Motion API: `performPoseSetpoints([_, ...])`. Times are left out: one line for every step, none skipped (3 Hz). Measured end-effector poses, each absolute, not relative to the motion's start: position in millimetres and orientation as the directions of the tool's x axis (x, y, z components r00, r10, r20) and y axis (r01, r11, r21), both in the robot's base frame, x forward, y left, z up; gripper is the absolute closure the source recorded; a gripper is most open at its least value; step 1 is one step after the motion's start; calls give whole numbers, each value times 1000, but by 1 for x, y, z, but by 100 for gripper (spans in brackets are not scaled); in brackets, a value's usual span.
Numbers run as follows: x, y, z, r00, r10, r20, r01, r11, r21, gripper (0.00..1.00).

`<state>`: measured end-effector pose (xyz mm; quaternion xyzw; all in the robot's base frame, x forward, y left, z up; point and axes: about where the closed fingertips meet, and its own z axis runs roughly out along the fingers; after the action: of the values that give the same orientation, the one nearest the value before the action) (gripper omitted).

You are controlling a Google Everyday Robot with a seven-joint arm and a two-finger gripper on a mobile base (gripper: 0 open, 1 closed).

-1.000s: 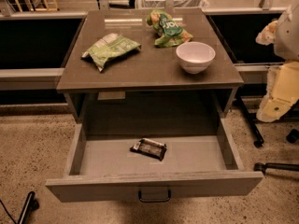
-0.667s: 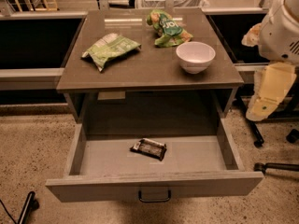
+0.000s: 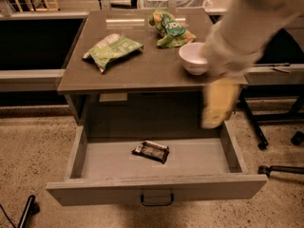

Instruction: Pick rxbar chocolate from top drawer and place on counter

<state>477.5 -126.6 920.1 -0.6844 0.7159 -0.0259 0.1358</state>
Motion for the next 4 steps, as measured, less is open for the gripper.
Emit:
performPoseSetpoints([490,-58,812,102,-987,-122,-986,-84,-142,0])
performPoseSetpoints([473,-63,772,114,-989,-91,-991,-107,-75,0])
performPoseSetpoints([473,-64,775,113,-989,-91,-991,-106,-78,0])
performPoseSetpoints([492,-55,750,97,-985,-140,-992,-85,-93,2])
